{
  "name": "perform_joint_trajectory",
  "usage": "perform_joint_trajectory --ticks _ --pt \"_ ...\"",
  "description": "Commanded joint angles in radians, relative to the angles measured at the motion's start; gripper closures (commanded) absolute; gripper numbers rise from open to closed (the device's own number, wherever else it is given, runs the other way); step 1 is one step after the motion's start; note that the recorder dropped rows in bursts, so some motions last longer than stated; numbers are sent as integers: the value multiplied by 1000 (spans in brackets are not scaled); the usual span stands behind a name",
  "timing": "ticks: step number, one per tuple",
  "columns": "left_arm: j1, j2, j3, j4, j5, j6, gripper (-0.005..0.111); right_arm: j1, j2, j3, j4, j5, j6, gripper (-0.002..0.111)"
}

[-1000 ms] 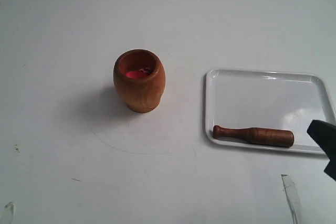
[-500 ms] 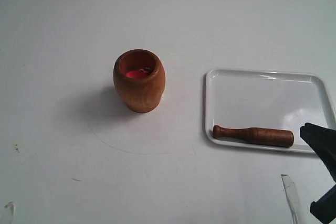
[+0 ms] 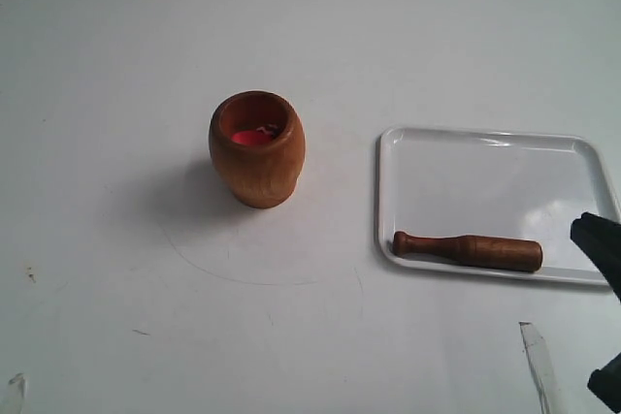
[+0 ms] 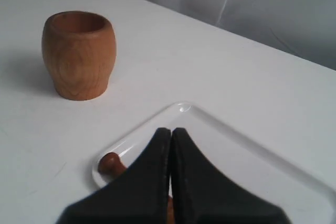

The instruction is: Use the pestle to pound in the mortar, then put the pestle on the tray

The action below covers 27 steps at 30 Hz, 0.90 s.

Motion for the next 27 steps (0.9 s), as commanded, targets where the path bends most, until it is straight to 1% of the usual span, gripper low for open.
perform_joint_trajectory --ticks 1,6,8,11,13,16,18,23,27 --pt "-8 -1 1 -7 -3 -8 107 -121 -42 3 -2 -10 -6 108" --pt "-8 -1 1 -7 -3 -8 107 -361 -45 3 -2 -10 44 108" --pt "-8 -1 1 -7 -3 -8 107 -439 -45 3 -2 -10 53 108" --pt "-8 -1 1 -7 -3 -8 107 -543 -45 3 30 -10 55 108" --pt "-8 -1 1 -7 -3 -8 107 -589 -45 3 55 -10 55 108" --pt "-8 -1 1 -7 -3 -8 107 -610 -45 3 61 -10 55 108" --pt "-8 -1 1 -7 -3 -8 107 -610 -50 3 61 -7 55 108" --pt "-8 -1 1 -7 -3 -8 107 -604 -156 3 61 9 55 108" --pt "-8 -1 1 -7 -3 -8 107 -604 -166 3 68 33 55 108"
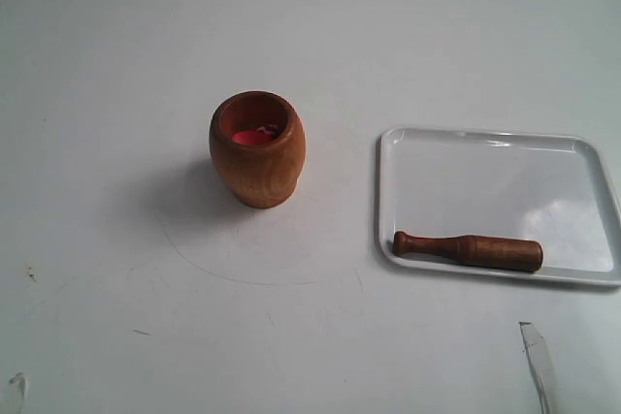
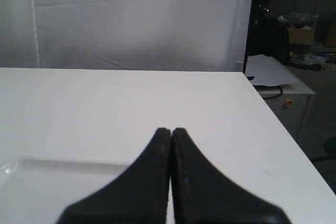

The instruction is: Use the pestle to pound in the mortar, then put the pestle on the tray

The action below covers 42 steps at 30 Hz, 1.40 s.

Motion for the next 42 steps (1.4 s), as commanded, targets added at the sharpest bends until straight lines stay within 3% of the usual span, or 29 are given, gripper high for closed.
perform_joint_trajectory --ticks 1,10,42 --pt "-8 -1 1 -7 -3 -8 107 -2 -14 3 16 33 6 108" --pt "-8 -1 1 -7 -3 -8 107 -2 -14 3 11 131 6 108" --pt "-8 -1 1 -7 -3 -8 107 -2 -14 3 18 131 9 108"
